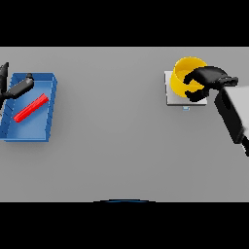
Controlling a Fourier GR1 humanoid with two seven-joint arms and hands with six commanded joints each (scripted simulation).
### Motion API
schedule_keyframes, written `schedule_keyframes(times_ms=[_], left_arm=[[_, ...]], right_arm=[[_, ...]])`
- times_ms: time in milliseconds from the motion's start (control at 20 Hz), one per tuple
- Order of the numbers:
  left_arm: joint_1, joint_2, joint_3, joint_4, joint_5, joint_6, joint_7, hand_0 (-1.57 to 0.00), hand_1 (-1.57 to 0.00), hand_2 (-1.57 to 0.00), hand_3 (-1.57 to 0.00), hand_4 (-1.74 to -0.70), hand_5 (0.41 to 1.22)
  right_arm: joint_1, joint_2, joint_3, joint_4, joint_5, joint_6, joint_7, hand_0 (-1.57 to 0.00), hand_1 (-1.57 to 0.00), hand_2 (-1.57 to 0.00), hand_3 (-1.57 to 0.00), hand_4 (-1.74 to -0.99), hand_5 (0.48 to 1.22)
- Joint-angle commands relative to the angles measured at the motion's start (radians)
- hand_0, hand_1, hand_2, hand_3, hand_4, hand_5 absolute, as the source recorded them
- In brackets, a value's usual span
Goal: Pick up the red beaker and tilt it to pour out 1 green nut into yellow bowl. Pick up the yellow bowl and place it on the metallic measuring scale.
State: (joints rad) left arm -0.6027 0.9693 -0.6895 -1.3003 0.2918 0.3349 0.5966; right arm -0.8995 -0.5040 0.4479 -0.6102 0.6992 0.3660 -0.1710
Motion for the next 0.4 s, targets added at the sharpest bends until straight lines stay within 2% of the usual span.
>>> schedule_keyframes(times_ms=[0, 50, 150, 350], left_arm=[[-0.006, -0.007, -0.001, 0.009, -0.003, 0.001, -0.001, 0.00, 0.00, 0.00, 0.00, -0.81, 0.739], [0.001, -0.005, 0.001, 0.005, -0.001, 0.004, -0.009, 0.00, 0.00, 0.00, 0.00, -0.81, 0.737], [-0.004, -0.004, 0.002, 0.001, -0.001, 0.007, 0.001, 0.00, 0.00, 0.00, 0.00, -0.81, 0.736], [0.005, 0.006, 0.008, -0.023, 0.010, 0.012, 0.003, 0.00, 0.00, 0.00, 0.00, -0.82, 0.734]], right_arm=[[-0.002, 0.004, 0.005, 0.002, 0.005, -0.003, -0.005, -0.25, -0.23, -0.39, -0.54, -1.385, 0.780], [-0.008, 0.016, 0.011, 0.023, 0.015, -0.012, -0.001, -0.20, -0.18, -0.34, -0.51, -1.372, 0.766], [-0.014, 0.007, 0.020, 0.027, 0.020, -0.002, -0.037, -0.13, -0.12, -0.24, -0.44, -1.346, 0.746], [-0.021, 0.013, 0.030, 0.042, 0.030, 0.012, -0.028, -0.05, -0.05, -0.12, -0.35, -1.308, 0.733]])
